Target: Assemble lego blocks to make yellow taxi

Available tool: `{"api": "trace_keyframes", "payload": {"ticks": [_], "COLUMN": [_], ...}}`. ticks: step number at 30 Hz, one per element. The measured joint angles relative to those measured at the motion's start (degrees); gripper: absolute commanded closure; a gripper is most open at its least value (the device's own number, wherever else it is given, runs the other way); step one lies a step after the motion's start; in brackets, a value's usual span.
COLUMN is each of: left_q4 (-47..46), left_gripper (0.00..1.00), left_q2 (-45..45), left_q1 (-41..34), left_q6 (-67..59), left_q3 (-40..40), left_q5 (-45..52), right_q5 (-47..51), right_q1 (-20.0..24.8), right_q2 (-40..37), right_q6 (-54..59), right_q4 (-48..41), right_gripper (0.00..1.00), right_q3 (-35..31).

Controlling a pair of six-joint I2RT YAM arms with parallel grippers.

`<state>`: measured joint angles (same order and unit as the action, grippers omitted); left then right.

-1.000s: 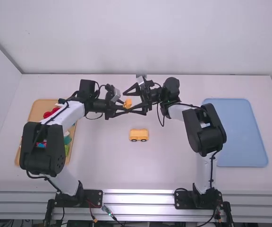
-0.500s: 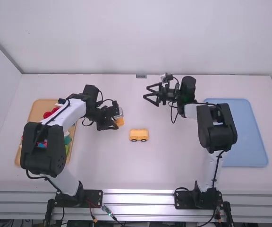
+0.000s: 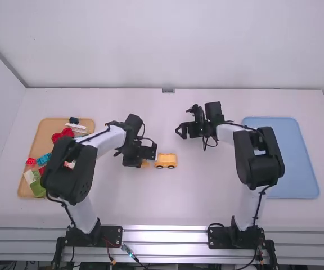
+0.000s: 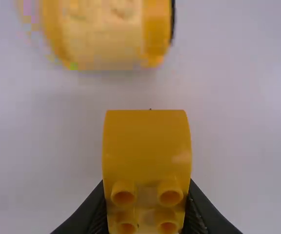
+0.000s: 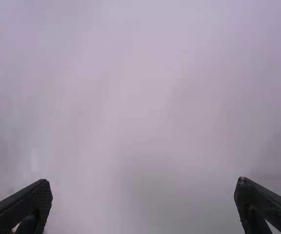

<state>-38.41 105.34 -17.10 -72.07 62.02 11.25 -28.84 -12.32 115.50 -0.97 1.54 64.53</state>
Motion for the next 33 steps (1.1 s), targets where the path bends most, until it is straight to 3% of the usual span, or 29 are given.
{"api": "trace_keyframes", "payload": {"ticks": [4, 10, 13, 17, 18, 25, 33], "left_q4": [1.8, 5.5, 6.7, 9.0, 9.4, 6.3, -0.9], "left_gripper": [0.93, 0.87, 0.56, 0.06, 0.01, 0.01, 0.01], "left_q2": [1.4, 1.4, 1.4, 1.2, 1.2, 1.2, 0.7], "left_q1": [0.0, 0.1, 0.2, 0.2, 0.2, 0.4, 5.1], "left_q6": [0.7, 1.9, 2.1, 2.1, 2.3, 1.7, -6.8], "left_q3": [-1.1, -2.2, -3.6, -4.2, -4.2, -3.6, 0.0], "left_q5": [-1.6, -2.1, -2.4, -2.7, -2.8, -2.3, 7.5], "right_q5": [10.0, 16.0, 17.3, 17.9, 18.1, 18.3, 18.5], "right_q1": [-2.2, -4.0, -4.3, -4.0, -4.0, -3.9, -3.8], "right_q2": [-5.8, -8.1, -8.2, -8.2, -8.1, -8.2, -8.2], "right_q6": [1.7, 2.7, 2.7, 2.8, 2.9, 2.9, 4.2], "right_q4": [-2.9, -3.1, -3.3, -3.5, -3.5, -3.6, -3.6], "right_gripper": [0.01, 0.01, 0.01, 0.01, 0.01, 0.01, 0.01], "right_q3": [0.3, 1.0, 1.0, 1.0, 1.0, 1.0, 1.0]}}
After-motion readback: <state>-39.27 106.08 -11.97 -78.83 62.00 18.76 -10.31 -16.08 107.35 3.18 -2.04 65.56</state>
